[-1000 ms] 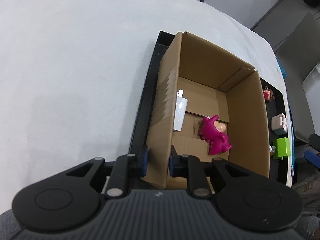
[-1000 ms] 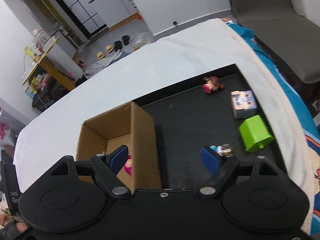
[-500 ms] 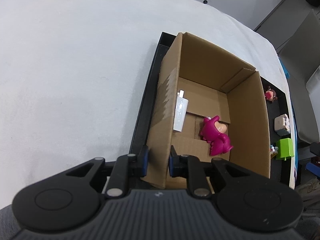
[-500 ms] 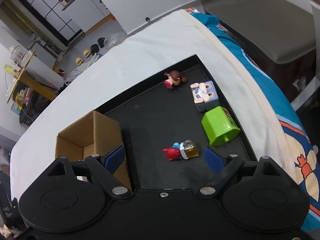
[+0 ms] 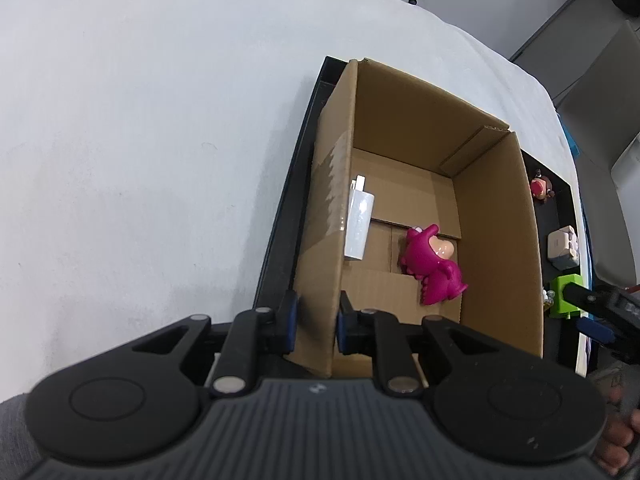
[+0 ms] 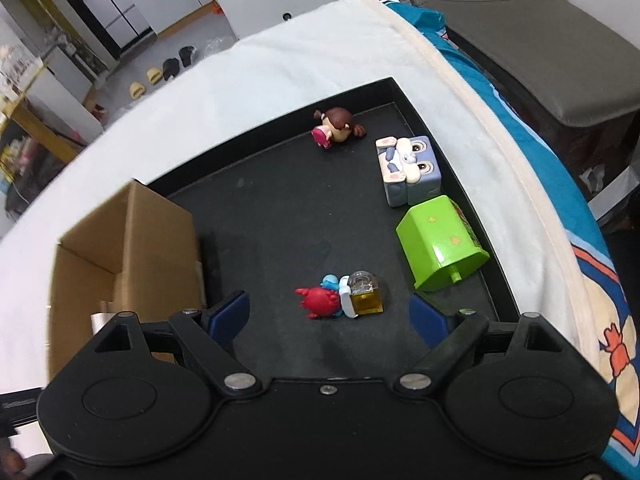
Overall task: Organize rigid objects
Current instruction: 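Move the right gripper back over the tray toward the remaining toys, then close the right gripper on the red figure and perfume bottle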
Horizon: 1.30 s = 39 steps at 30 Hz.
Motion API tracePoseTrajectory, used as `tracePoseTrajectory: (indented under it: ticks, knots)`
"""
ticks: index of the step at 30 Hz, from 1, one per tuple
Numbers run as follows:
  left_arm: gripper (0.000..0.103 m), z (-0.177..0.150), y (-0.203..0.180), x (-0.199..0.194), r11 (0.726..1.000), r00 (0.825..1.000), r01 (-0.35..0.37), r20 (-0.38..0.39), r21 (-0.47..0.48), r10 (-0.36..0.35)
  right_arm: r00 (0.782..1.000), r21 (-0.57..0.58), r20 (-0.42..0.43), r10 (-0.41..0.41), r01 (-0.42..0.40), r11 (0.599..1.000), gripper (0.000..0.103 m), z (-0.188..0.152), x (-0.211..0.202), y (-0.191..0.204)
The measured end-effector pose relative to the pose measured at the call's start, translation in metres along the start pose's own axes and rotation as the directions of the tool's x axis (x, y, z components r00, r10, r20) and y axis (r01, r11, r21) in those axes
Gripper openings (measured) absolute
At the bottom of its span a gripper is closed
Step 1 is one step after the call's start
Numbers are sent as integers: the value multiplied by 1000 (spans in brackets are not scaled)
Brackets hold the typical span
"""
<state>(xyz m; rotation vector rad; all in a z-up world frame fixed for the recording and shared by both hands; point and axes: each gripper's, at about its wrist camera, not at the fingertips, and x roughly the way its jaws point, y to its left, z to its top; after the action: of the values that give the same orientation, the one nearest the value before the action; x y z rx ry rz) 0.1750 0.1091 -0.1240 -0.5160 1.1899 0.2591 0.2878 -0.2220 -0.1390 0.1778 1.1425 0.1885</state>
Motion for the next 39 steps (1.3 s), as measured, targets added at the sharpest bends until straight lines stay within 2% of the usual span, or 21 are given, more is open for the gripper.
tracePoseTrajectory:
  ticks: [7, 18, 20, 21, 22, 27, 34, 39]
  knots:
    - [18, 2, 0, 0, 1000, 1000, 7, -9, 11, -7, 997, -98, -3, -74, 73, 992, 87, -7, 20, 18]
    - [18, 0, -2, 0, 1000, 1000, 6, -12, 20, -6, 992, -126, -11, -127, 125, 984, 86, -11, 40, 27]
    - [18, 0, -1, 0, 1000, 1000, 7, -12, 18, -7, 989, -123, -10, -150, 147, 981, 85, -11, 42, 25]
    - [18, 0, -1, 1, 1000, 1000, 8, -13, 14, -8, 988, -114, -15, -152, 149, 982, 78, -10, 45, 23]
    - [18, 0, -1, 0, 1000, 1000, 8, -13, 12, -7, 989, -106, -23, -147, 143, 984, 58, -9, 47, 21]
    - [18, 0, -1, 0, 1000, 1000, 8, -9, 13, -8, 989, -114, 5, -151, 151, 982, 58, -11, 41, 23]
    - [18, -1, 2, 0, 1000, 1000, 16, -8, -4, -16, 996, -57, -18, -86, 84, 995, 59, -14, 32, 19]
    - [18, -2, 1, 0, 1000, 1000, 16, -6, -2, -16, 999, -43, 2, -35, 35, 998, 59, -11, 15, 23]
